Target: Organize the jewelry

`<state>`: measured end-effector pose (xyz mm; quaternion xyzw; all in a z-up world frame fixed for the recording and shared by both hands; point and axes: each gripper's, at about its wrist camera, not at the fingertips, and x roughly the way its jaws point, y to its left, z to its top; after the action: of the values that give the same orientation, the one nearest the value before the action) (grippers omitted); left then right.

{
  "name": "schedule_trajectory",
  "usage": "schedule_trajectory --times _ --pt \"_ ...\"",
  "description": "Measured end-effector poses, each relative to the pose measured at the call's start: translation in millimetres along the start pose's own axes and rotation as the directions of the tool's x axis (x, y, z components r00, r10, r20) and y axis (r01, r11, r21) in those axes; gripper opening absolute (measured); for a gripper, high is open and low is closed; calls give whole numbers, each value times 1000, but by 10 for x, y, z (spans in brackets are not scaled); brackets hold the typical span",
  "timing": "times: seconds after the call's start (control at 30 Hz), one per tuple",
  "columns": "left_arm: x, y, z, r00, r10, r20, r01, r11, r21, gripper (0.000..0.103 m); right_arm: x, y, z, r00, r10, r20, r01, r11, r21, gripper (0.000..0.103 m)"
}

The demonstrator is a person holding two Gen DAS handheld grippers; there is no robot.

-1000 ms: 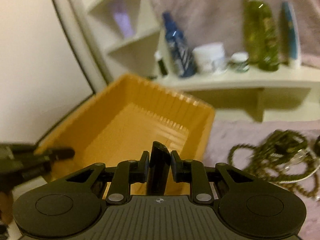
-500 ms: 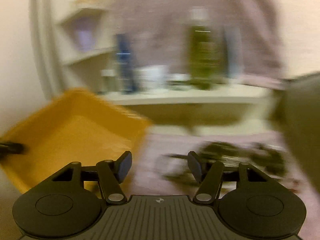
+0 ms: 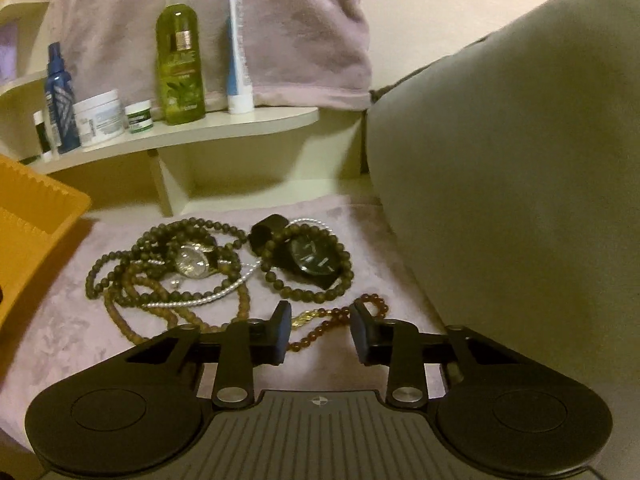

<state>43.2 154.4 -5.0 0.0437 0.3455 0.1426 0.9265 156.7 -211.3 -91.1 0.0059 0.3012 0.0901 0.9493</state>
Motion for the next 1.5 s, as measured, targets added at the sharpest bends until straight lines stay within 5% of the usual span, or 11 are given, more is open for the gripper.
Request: schedule_trajectory --times 0.2,0.67,0.73,0.87,1.2,1.5 --pt "2 -1 1 1000 1 -1 -1 1000 0 5 88 133 17 999 35 -16 -35 999 -18 24" --pt "5 -1 5 1000 -1 -2 1 1000 1 5 287 158 52 997 -43 -61 45 999 25 21" --pt "5 -4 6 1000 -1 -2 1 1000 1 5 272 151 53 997 -43 -62 45 998 31 11" --pt "7 -5 6 1000 -1 -2 1 1000 -1 5 218 141 41 998 -39 -56 41 999 29 7" --pt "0 -13 4 1000 -3 3 3 1000 1 5 -237 228 134 998 -4 56 5 1000 -9 7" --pt "1 -12 1 1000 -2 2 2 1000 1 5 -569 587 437 977 139 164 -130 989 -64 7"
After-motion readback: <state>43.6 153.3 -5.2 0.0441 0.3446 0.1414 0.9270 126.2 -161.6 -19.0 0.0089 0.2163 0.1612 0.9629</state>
